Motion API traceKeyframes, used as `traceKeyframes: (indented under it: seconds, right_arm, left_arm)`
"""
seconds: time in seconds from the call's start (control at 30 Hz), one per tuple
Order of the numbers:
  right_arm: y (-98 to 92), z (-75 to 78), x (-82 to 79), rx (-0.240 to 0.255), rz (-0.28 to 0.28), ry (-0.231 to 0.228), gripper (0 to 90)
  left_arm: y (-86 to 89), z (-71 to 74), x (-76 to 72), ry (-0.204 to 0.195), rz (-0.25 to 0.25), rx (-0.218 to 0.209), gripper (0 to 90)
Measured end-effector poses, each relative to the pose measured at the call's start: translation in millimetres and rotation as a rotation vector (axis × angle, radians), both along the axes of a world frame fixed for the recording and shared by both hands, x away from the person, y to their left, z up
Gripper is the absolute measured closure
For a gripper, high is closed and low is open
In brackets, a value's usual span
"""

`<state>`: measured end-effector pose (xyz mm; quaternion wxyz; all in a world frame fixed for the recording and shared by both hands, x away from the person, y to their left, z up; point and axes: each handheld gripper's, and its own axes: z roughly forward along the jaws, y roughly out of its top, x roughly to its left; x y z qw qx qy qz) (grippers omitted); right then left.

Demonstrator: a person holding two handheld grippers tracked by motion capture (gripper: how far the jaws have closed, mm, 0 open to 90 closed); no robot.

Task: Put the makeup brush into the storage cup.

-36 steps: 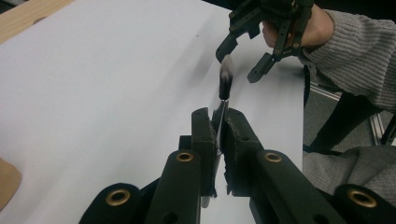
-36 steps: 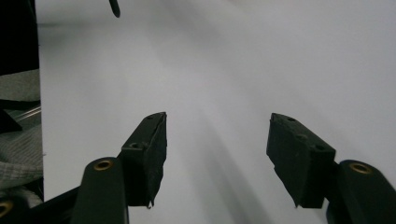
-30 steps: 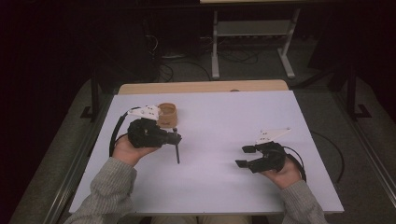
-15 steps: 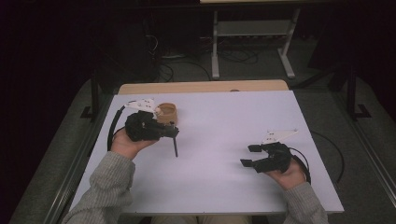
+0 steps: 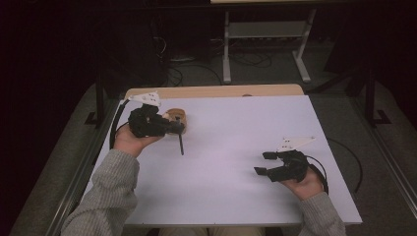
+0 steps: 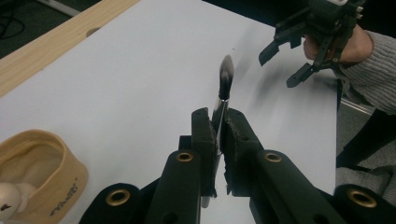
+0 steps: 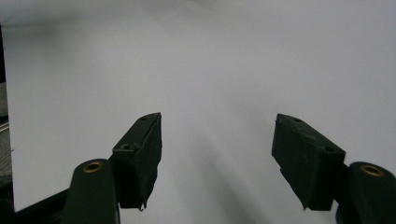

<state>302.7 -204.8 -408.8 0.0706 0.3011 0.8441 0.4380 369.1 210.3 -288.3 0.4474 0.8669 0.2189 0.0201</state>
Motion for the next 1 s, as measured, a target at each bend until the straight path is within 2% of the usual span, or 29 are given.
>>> traceKeyframes:
  seconds: [0.17, 0.77, 0.9, 1.0]
  right_arm:
    - [-6.6, 1.4, -1.1, 0.022, -0.031, 0.010, 30.4]
    - [-8.6, -0.4, 1.0, 0.019, -0.029, 0.012, 30.3]
    - [-9.6, -1.3, 1.9, 0.019, -0.023, 0.012, 30.3]
    - [-9.0, -1.9, 2.1, 0.019, -0.024, 0.015, 30.4]
  left_arm:
    - [1.1, 0.1, 8.7, 0.006, 0.013, 0.005, 83.8]
    - [8.1, 14.6, 45.4, 0.017, 0.069, 0.019, 83.8]
    - [10.6, 16.2, 50.6, 0.019, 0.087, 0.005, 83.8]
    - [12.5, 17.8, 54.3, 0.024, 0.093, 0.018, 83.8]
